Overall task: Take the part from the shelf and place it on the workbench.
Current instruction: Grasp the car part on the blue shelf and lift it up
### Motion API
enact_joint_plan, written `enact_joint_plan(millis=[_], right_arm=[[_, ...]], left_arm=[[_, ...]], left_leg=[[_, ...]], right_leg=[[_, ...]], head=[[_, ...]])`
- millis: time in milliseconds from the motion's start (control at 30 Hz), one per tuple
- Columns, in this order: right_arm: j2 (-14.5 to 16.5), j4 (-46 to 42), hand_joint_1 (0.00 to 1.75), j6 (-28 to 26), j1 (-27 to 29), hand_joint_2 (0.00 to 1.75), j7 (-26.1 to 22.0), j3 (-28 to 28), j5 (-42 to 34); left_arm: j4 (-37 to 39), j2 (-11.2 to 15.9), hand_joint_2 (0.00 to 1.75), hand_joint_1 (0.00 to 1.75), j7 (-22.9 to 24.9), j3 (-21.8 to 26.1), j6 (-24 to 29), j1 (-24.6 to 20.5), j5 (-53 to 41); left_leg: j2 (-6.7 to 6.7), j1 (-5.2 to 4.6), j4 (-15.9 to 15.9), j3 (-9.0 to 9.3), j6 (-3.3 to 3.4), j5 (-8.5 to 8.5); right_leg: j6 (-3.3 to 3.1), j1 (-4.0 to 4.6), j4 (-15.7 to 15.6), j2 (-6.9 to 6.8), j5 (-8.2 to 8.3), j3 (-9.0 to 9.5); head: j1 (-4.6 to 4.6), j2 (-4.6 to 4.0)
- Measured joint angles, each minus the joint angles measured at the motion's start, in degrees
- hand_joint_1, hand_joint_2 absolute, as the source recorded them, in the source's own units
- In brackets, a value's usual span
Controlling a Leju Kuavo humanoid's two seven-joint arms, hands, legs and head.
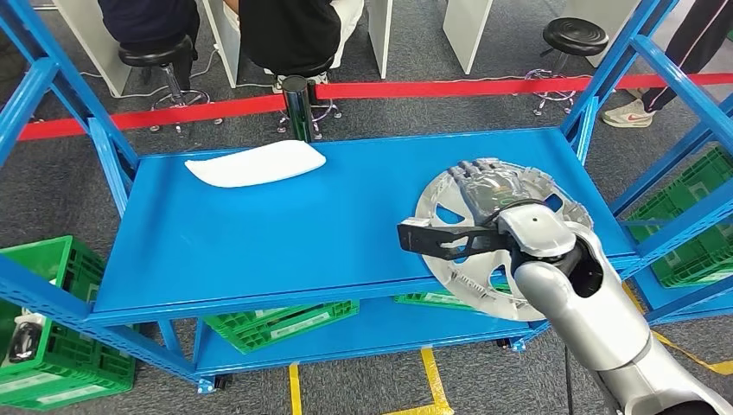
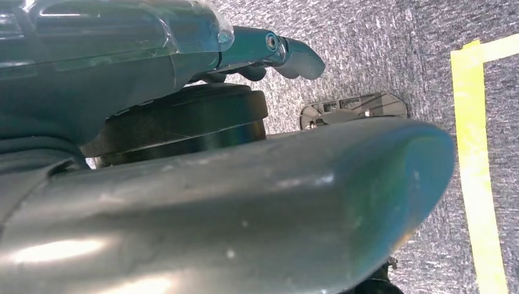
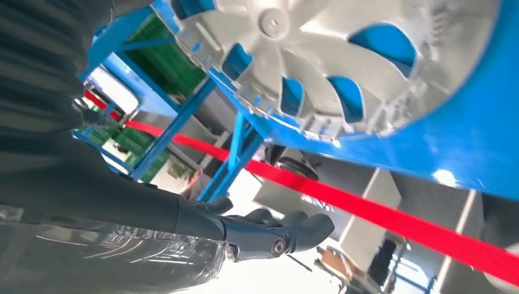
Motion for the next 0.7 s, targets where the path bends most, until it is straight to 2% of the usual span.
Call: enact_joint_plan(millis=[300, 700], right_arm=[[0.73, -2.98, 0.0, 8.06, 5.92, 1.75, 0.0, -8.94, 2.54], [1.67, -5.21, 0.0, 8.46, 8.59, 1.75, 0.0, -13.82, 1.14]], left_arm=[[0.02, -0.21, 0.0, 0.0, -0.27, 0.01, 0.04, 0.02, 0.14], [0.35, -0.32, 0.0, 0.0, -0.39, 0.01, 0.04, 0.0, 0.28]], left_leg=[[-0.1, -0.06, -0.01, -0.02, 0.01, 0.0], [0.18, -0.06, -0.01, 0.01, 0.01, 0.0]], right_leg=[[0.06, -0.06, 0.0, -0.12, -0.04, 0.03], [0.07, -0.07, 0.0, 0.0, -0.04, 0.02]], head=[[0.01, 0.0], [0.01, 0.0]])
